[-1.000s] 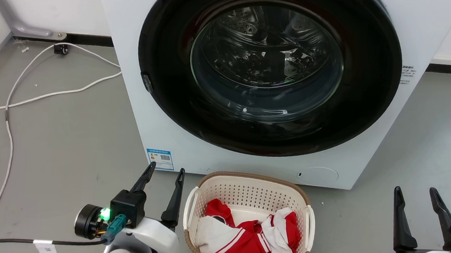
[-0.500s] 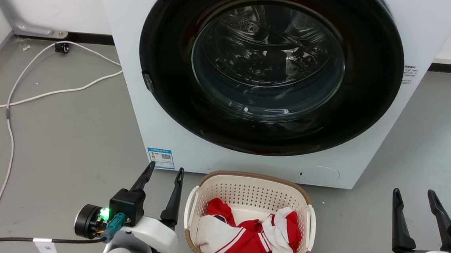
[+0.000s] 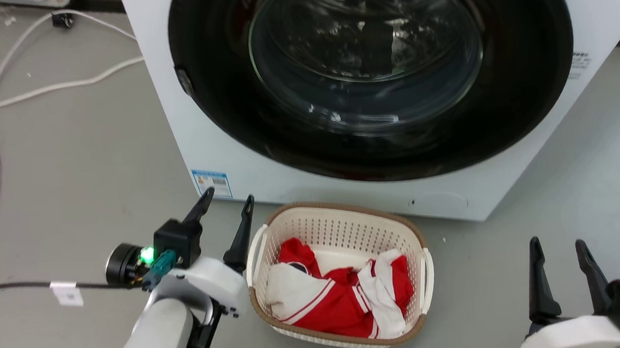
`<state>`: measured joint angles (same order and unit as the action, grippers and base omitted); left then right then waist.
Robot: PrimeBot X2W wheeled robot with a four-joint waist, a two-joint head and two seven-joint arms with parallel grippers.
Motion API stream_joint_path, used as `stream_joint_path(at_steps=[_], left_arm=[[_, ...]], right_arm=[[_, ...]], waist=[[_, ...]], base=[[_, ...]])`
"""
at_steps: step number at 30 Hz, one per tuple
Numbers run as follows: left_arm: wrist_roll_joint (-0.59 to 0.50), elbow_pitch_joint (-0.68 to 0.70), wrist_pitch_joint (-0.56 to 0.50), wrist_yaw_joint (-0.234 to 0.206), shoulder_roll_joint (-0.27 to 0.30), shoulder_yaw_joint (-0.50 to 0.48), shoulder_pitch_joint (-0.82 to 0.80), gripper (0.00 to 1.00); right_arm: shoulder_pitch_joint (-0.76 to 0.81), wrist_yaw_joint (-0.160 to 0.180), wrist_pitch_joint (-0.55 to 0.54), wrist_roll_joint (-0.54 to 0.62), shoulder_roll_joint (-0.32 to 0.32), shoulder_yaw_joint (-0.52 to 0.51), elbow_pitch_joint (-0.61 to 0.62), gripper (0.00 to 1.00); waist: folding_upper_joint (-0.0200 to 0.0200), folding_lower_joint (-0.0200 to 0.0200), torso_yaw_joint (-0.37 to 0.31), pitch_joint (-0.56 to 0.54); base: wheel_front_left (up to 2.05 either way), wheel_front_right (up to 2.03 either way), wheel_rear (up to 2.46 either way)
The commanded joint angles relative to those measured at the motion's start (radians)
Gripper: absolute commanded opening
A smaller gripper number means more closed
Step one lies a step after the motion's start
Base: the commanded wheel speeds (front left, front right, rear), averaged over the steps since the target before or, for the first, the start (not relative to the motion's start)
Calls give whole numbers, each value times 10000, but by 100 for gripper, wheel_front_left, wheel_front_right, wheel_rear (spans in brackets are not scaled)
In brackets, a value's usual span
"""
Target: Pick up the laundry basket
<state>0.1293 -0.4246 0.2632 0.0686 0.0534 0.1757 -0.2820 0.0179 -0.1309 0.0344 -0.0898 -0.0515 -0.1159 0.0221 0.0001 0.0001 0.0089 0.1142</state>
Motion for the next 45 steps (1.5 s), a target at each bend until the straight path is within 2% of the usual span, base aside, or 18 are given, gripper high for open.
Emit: stream_joint_path(at_steps=[1, 8, 15, 24, 35, 45], left_arm=[[53, -150, 10, 32, 13, 4, -318, 100], [257, -1853, -223, 276, 214, 24, -2088, 100], [637, -3695, -545, 515, 454, 128, -3730, 100], [1295, -5505, -1112, 618, 977, 466, -5447, 100], [2701, -6400, -1792, 626, 1693, 1725, -6432, 100], [3582, -6647, -2123, 628, 2029, 2475, -7150, 100]], right_arm=[[-266, 3, -8, -135, 21, 33, -117, 100], [-1740, 3, 5, -451, 22, 417, -1781, 100], [-3499, 3, 134, -834, 20, 985, -4091, 100], [-5712, 3, 651, -1283, 20, 1816, -6746, 100], [-7766, 3, 1443, -2268, 17, 3140, -9339, 100], [-9077, 3, 1782, -2705, 19, 3844, -10889, 100]], waist=[[-1, -1, -194, 520], [-1, -1, -555, 2050], [-1, -1, -843, 3619], [-1, -1, -1061, 5331], [-1, -1, -1271, 6638], [-1, -1, -1203, 7376]], base=[[0, 0, 0], [0, 0, 0], [0, 0, 0], [0, 0, 0], [0, 0, 0], [0, 0, 0]])
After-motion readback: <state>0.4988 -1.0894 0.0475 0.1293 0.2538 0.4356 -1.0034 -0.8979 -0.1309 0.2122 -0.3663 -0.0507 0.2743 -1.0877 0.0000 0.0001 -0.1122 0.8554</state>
